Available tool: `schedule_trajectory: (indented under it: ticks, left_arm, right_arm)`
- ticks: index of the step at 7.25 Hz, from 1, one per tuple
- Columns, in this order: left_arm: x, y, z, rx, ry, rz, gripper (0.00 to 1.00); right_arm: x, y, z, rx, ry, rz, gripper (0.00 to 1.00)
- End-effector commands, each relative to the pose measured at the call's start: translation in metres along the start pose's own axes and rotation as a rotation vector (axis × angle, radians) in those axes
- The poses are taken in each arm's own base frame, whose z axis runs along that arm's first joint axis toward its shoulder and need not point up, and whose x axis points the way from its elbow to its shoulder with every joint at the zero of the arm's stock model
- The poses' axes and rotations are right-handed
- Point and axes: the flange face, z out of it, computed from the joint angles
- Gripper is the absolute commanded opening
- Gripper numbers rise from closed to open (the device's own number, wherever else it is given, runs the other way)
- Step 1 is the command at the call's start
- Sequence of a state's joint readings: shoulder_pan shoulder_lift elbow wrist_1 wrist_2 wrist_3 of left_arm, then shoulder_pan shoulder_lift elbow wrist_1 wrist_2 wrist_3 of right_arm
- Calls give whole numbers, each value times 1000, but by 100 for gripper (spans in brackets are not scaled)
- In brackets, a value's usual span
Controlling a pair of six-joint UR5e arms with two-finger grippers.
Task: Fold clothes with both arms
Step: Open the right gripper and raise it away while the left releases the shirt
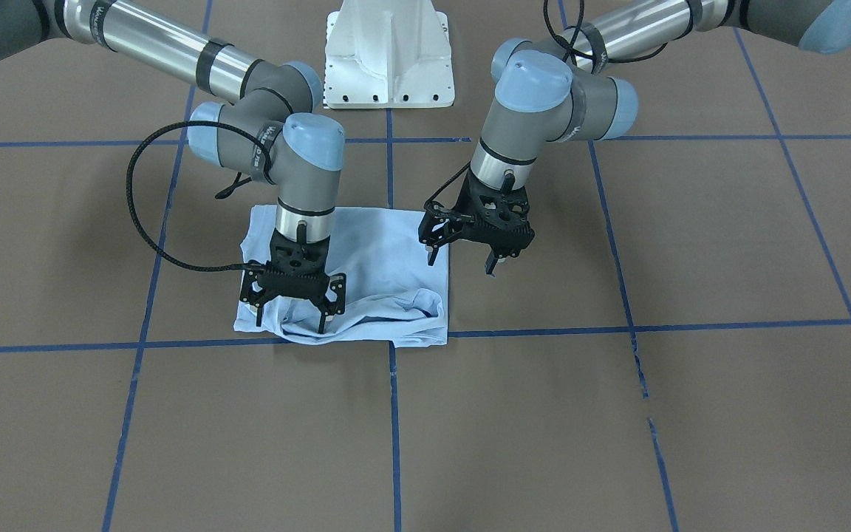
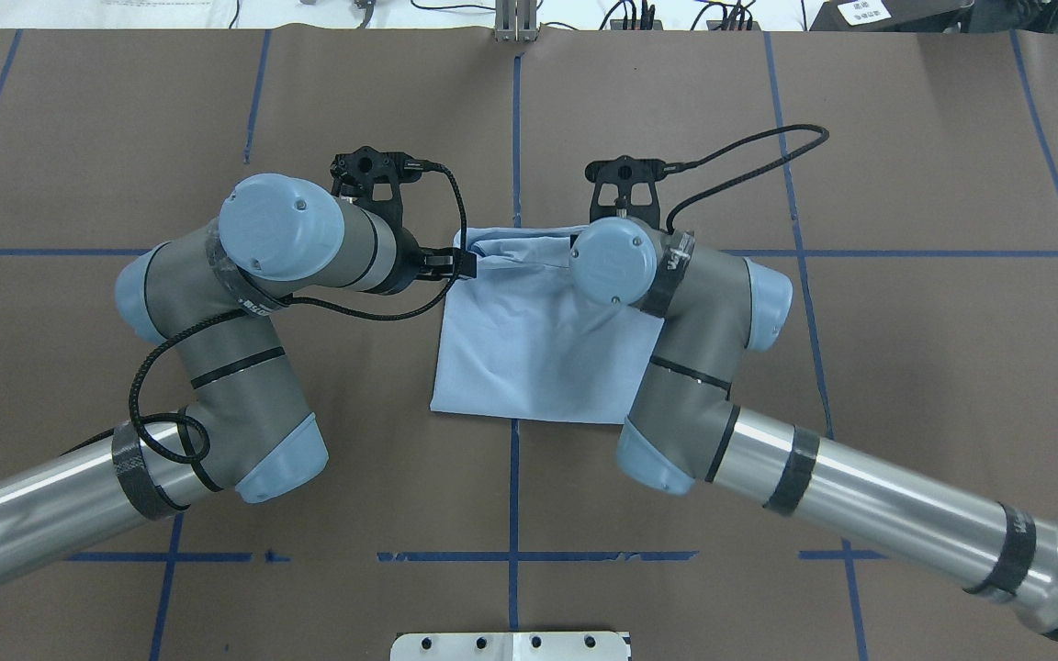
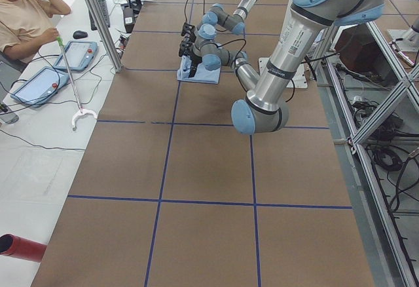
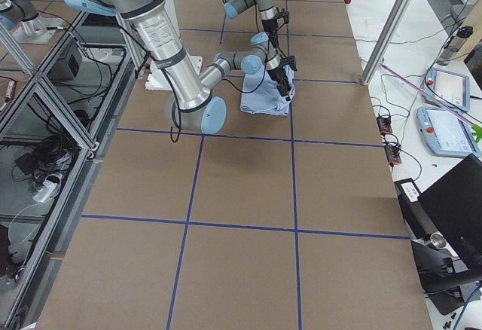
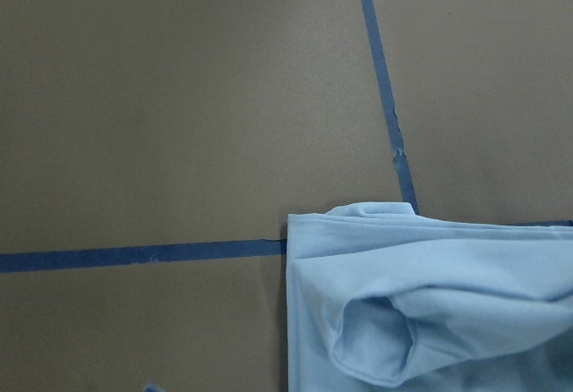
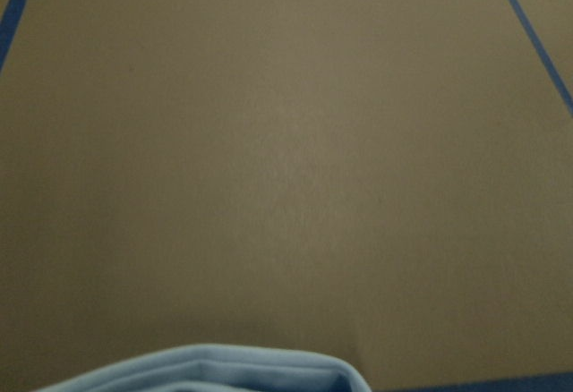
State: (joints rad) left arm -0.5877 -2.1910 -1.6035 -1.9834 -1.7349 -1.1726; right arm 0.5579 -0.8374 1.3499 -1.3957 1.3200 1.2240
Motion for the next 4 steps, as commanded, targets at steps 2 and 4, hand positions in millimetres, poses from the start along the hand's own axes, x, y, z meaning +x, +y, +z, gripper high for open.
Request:
schedule_trajectory:
  ticks: [2, 4]
  left_arm:
    - [2, 6, 6, -12, -5, -20, 100]
    - [21, 12, 37, -40, -36, -98, 100]
  right_arm:
    - [71, -141, 52, -151, -111, 167, 100]
    - [79, -158, 34, -183, -171, 145, 100]
